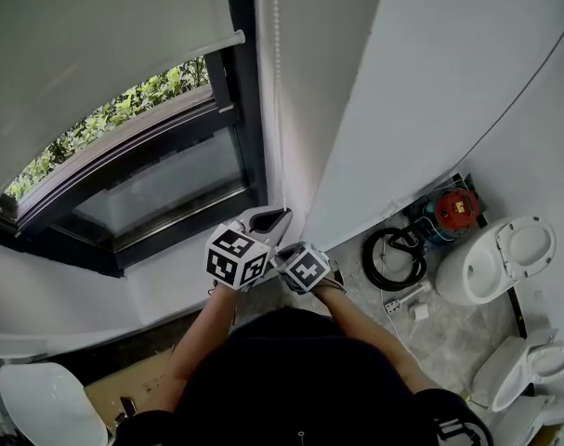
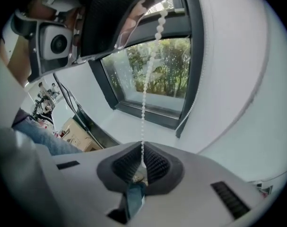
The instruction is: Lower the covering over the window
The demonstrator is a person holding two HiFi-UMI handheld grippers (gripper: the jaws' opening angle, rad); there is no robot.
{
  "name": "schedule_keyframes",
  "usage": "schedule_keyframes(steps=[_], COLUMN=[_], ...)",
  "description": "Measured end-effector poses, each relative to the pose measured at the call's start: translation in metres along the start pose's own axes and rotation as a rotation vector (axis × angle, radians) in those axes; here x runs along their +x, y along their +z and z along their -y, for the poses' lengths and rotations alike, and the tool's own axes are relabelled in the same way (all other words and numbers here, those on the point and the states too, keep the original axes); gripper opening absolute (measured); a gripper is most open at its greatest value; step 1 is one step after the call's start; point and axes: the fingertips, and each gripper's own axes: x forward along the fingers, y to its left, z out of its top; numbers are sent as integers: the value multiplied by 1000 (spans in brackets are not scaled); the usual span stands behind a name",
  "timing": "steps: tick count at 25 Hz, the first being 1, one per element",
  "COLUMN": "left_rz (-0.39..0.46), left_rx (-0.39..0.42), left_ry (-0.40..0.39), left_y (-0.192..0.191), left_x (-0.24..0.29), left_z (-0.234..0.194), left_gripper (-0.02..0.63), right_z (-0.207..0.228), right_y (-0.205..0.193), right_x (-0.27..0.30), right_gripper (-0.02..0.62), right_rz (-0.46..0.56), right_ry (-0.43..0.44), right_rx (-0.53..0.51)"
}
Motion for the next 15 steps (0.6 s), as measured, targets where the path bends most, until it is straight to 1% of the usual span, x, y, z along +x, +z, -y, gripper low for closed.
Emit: schedule_keyframes(steps=[2,3,5,6,11,13,15], left_rz=[3,4,7,9,16,-23,-85], left_rx=[-1,-1,-3,-5,-6,2,4], left_ry=[3,5,6,7,22,36,54], left_y=[-1,-1,-2,-3,-3,-14,-38], left_x=[0,-1,-2,-3,-9,-11,-13], left_z=[0,0,0,0,-7,-13,-20], left_gripper=[15,15,15,15,15,15,15], right_z=[-2,-4,-6,-6,2,3,6], right_y=[1,3,11,16,36,48,63], right_x=[-1,-1,-8,-12,-35,-50,-69], right_gripper=[15,32,119,128,129,129,129], right_rz=[9,15,47,67,168,221,283], right_ry=[25,41,57,61,42,26,5], right_rx=[10,20,37,45,68,71,70])
